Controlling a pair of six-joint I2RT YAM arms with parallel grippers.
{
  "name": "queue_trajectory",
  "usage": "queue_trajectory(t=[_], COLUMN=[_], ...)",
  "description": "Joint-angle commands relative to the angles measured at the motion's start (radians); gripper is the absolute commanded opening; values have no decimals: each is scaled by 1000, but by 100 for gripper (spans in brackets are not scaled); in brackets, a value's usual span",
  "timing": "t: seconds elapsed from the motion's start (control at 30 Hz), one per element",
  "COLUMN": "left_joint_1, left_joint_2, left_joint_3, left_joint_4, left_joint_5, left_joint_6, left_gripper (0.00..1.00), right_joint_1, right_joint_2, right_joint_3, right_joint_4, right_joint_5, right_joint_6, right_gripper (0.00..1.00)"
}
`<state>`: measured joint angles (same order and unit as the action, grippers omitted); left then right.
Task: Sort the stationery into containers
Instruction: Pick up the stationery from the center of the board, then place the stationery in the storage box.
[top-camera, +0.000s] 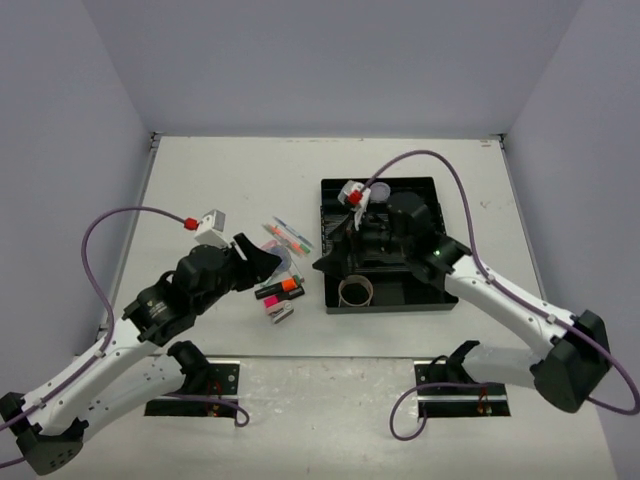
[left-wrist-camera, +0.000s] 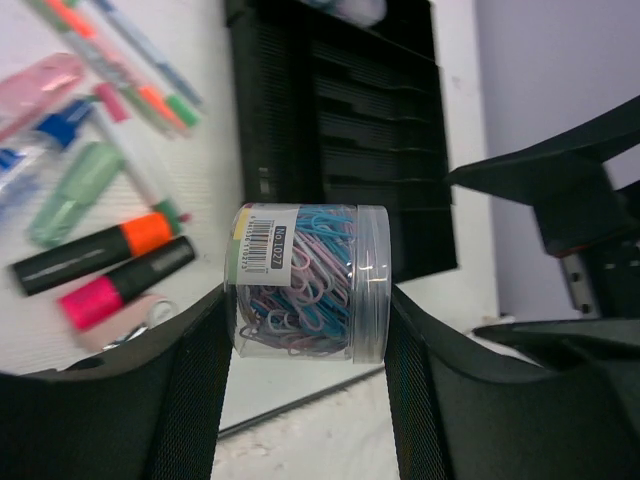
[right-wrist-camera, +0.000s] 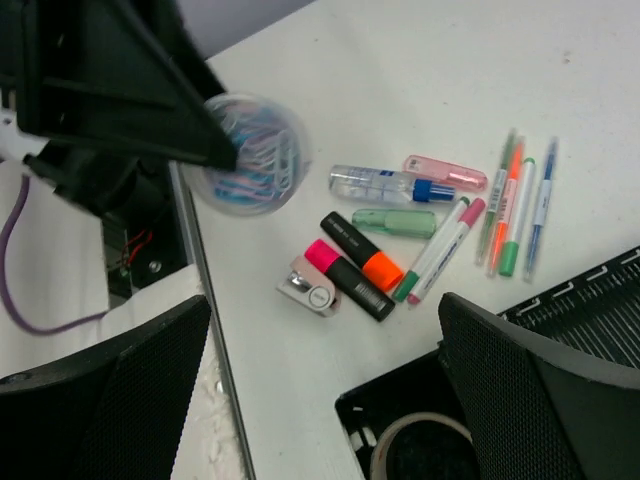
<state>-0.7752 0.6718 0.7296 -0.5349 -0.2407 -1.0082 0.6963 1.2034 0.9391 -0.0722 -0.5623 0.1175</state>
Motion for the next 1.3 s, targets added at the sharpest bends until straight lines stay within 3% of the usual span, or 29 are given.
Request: queue_trajectory(t=[0.0, 0.1, 0.27, 0.37, 0.53, 0.7, 0.83, 1.07, 1.13, 1.27], left_joint_1=[-7, -8, -6, -6, -6, -6, -6, -7, -7, -7], left_joint_2=[21, 34, 27, 46, 77, 84, 92, 137, 147, 136], left_joint_3=[22, 0, -18, -11, -10, -16, -17, -7, -3, 12], left_joint_4=[289, 403, 503, 510, 512, 506, 501, 493, 493, 464], left_joint_5=[256, 343, 355, 375, 406, 402, 405, 416, 418, 377], left_joint_6=[-50, -117, -181, -207, -246, -252, -262, -253, -248, -224], left_gripper=[0, 0, 0, 0, 0, 0, 0, 0, 0, 12], right_joint_1=[-12, 27, 50, 85, 155, 168, 181, 184, 183, 183], right_joint_2=[-187, -246, -262, -263, -227, -203, -160, -138, -135, -134], right_joint_3=[-106, -116, -122, -125, -70, -56, -38, -37, -34, -35], right_joint_4=[206, 180, 148, 179, 157, 192, 190, 217, 212, 195], right_joint_5=[-129, -4, 19, 48, 244, 235, 251, 265, 274, 277], right_joint_6=[46, 79, 64, 59, 15, 11, -11, -18, -25, -51], right_gripper=[99, 99, 99, 99, 99, 95, 78, 73, 59, 32])
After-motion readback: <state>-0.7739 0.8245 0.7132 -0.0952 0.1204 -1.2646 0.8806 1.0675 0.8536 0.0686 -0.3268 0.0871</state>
